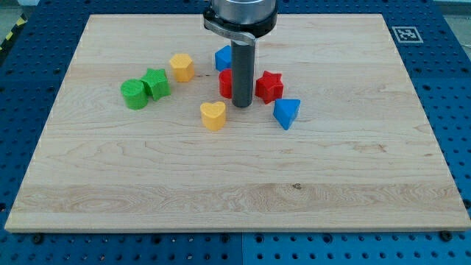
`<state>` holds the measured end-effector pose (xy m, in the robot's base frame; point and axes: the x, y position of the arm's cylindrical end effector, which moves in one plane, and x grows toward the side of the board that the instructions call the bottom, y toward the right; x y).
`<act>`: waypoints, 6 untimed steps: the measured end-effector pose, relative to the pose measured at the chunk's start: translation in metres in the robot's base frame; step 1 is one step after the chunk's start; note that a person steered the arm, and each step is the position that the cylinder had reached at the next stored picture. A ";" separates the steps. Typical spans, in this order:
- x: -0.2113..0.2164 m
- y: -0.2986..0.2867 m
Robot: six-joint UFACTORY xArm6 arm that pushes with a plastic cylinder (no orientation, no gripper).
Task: Move the red circle above the red star
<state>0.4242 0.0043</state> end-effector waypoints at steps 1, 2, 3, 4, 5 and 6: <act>0.000 -0.031; -0.021 -0.067; -0.026 -0.077; -0.029 -0.068; -0.044 -0.029; -0.048 -0.004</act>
<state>0.3767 0.0002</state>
